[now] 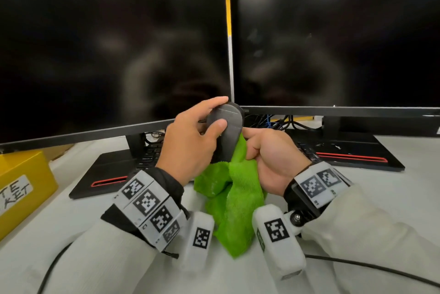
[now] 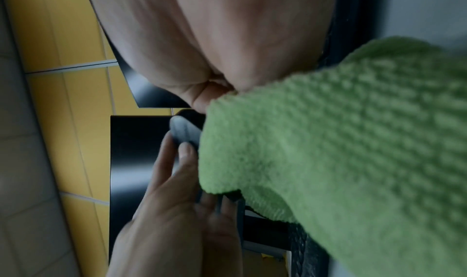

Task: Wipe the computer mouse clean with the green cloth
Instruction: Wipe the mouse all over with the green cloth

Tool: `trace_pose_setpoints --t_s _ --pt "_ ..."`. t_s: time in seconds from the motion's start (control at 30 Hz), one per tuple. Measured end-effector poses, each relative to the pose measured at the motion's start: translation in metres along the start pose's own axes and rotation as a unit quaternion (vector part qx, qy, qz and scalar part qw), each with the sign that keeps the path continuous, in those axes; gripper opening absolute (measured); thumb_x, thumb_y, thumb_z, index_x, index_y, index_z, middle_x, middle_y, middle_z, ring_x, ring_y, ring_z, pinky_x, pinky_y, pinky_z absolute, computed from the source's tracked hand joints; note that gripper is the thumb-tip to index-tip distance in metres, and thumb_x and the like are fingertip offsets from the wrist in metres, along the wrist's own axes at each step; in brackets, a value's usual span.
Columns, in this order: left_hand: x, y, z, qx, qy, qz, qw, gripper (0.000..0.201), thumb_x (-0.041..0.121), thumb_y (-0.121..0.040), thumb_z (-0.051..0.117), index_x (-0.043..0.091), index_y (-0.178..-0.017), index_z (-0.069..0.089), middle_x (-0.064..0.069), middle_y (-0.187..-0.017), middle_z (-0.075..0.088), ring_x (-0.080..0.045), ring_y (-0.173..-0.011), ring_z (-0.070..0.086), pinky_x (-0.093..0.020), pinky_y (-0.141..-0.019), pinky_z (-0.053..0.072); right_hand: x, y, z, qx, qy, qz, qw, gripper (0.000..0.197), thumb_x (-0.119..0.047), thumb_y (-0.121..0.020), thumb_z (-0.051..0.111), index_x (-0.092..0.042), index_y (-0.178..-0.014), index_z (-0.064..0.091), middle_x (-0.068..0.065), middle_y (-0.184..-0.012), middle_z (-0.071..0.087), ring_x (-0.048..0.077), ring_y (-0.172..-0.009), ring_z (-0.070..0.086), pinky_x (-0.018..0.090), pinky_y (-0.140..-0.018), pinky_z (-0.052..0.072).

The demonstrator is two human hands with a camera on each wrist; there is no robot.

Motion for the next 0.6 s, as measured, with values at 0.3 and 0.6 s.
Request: trace_pose_setpoints --t_s 0.3,0.6 --pt "-0.004 -0.003 -0.01 -0.021 -0.113 -0.075 0.991 0.085 0.055 -0.059 0.094 0.039 -0.135 0.061 0.012 -0.106 0.077 -0.008 -0.095 0.075 -0.032 -0.09 0.06 0.0 0.0 0.0 0.027 0.046 -0.016 0.998 0.077 0.02 -0.061 0.024 0.001 -0.12 0.068 0.037 -0.124 0.063 0.052 -0.115 0.062 0.067 -0.1 0.047" --pt "0.013 -0.002 -0.016 -0.015 0.108 -0.019 0.994 0.065 0.008 -0.077 0.091 0.026 -0.135 0.064 -0.001 -0.108 0.073 -0.008 -0.098 0.074 -0.022 -0.084 0.057 0.001 -0.001 -0.007 0.0 -0.014 0.034 0.999 0.072 0.015 -0.069 0.022 0.007 -0.131 0.057 0.04 -0.135 0.052 0.057 -0.123 0.054 0.07 -0.104 0.041"
Point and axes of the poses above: each hand's wrist, its own y-axis away from the middle knuckle, its own z-axis out of the palm, x = y × z, the point moved 5 cm from there along -y, towards the middle knuckle
